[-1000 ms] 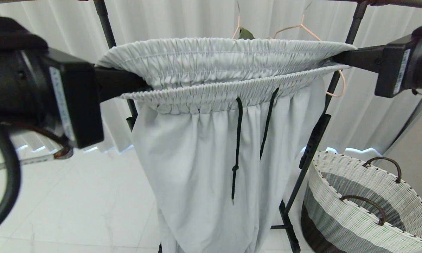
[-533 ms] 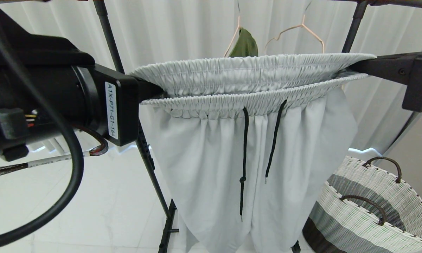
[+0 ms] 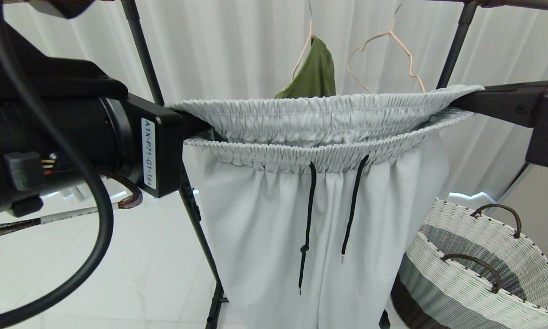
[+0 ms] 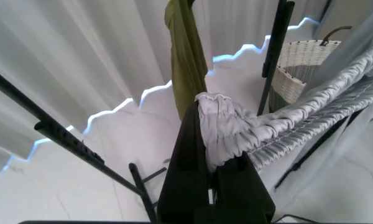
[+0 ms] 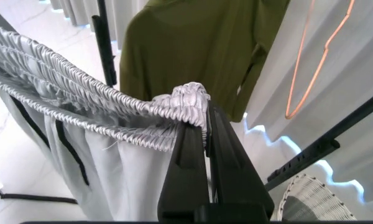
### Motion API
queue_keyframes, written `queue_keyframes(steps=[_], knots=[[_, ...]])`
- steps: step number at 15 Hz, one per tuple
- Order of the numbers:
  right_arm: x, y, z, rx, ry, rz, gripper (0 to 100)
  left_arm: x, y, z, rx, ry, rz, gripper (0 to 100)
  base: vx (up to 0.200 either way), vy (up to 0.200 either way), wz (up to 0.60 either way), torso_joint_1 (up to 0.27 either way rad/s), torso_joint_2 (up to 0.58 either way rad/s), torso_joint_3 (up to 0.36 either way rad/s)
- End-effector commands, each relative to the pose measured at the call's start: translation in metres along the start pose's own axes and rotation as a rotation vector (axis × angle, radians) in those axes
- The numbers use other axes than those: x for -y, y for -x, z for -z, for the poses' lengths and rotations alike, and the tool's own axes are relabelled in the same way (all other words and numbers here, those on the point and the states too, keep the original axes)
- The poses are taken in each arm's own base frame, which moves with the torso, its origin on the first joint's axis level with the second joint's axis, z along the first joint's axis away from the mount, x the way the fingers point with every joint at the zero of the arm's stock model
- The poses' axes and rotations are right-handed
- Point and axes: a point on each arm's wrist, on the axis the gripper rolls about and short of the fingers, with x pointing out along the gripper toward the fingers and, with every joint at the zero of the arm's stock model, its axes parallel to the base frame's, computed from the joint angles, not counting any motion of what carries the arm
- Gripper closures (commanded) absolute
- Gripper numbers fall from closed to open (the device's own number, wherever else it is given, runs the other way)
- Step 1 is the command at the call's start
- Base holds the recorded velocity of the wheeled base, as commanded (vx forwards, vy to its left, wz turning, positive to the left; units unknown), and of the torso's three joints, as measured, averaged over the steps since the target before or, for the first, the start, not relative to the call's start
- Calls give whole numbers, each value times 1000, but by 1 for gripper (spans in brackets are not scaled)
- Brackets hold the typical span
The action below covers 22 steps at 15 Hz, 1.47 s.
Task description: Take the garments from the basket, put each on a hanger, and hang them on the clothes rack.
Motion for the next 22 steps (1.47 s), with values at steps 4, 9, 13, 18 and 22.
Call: queue_keyframes(steps=[4,9,13,18,22], knots=[[0,0,1,-2,-1,-1,0,0,0,0,0,1,-2,100,0,0,0,0,0,0],[2,14,15,-24,7,-2,0,-3,-2,1,-12,1,-53,100,0,0,0,0,0,0],[3,31,19,2,2,-35,0,-11,-7,6,-37,5,-101,100,0,0,0,0,0,0],[16,30,40,-164,46,118,0,-14,-4,16,-67,-44,-144,100,0,0,0,0,0,0],[39,33,59,-370,121,357,0,-24,5,27,-92,-111,-178,100,0,0,0,0,0,0]])
